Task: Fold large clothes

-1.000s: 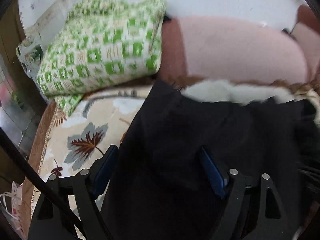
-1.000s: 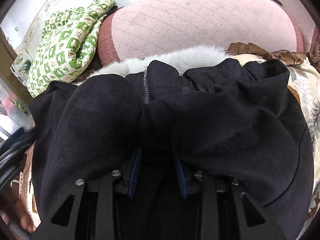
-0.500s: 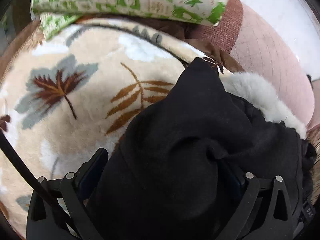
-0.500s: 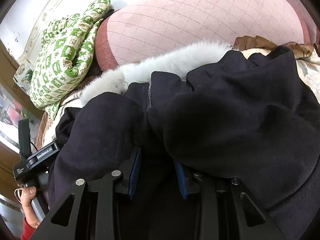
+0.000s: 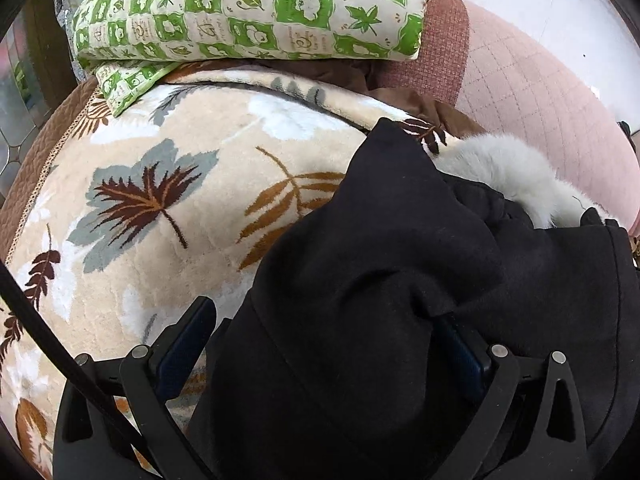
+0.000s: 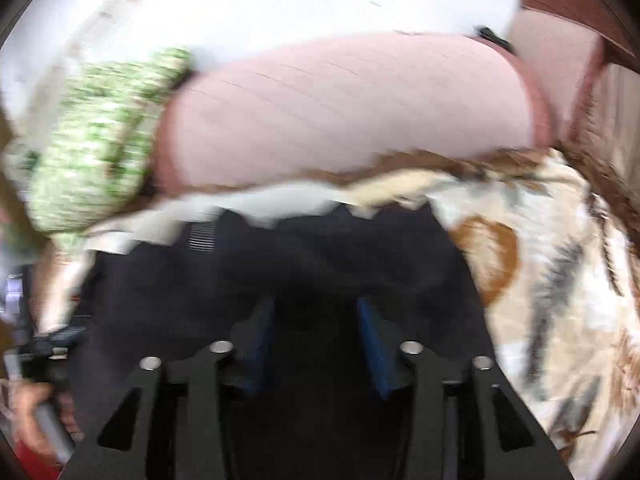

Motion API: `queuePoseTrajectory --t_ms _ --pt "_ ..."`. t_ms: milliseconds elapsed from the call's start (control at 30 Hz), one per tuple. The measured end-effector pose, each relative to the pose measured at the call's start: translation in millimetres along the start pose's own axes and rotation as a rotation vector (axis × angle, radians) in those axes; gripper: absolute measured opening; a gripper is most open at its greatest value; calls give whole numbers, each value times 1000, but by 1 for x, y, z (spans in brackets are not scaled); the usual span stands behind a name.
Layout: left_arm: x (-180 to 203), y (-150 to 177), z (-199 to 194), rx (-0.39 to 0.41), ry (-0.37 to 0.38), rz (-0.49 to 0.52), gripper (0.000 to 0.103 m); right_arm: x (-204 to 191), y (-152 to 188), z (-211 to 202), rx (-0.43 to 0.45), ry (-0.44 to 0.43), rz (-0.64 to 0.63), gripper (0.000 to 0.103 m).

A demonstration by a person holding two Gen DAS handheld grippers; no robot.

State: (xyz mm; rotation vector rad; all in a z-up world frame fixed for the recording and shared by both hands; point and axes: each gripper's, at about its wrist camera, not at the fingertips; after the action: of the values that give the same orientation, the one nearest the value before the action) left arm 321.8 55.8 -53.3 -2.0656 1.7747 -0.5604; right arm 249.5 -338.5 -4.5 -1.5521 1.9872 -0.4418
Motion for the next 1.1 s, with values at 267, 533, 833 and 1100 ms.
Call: queuePoseTrajectory --t_ms 267,533,833,1100 --pt "-8 -1 20 -29 97 -63 103 34 8 51 -22 -35 153 69" --pt "-7 6 -45 43 62 -6 102 13 6 7 34 77 31 70" --pt "-22 78 -172 280 -62 59 102 -24 26 -107 167 113 -103 71" --pt "-52 149 -211 359 -54 -36 102 -166 26 -167 179 -117 -306 71"
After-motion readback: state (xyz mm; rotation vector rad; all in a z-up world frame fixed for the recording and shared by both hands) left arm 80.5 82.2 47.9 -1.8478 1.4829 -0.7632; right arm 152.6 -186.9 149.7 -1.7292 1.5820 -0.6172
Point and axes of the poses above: each gripper's, at about its wrist camera, not at the fingertips, and z roughly the way its jaws point, x to its right, y to its underside, and after that the axes turned 1 degree about -y, right-handed
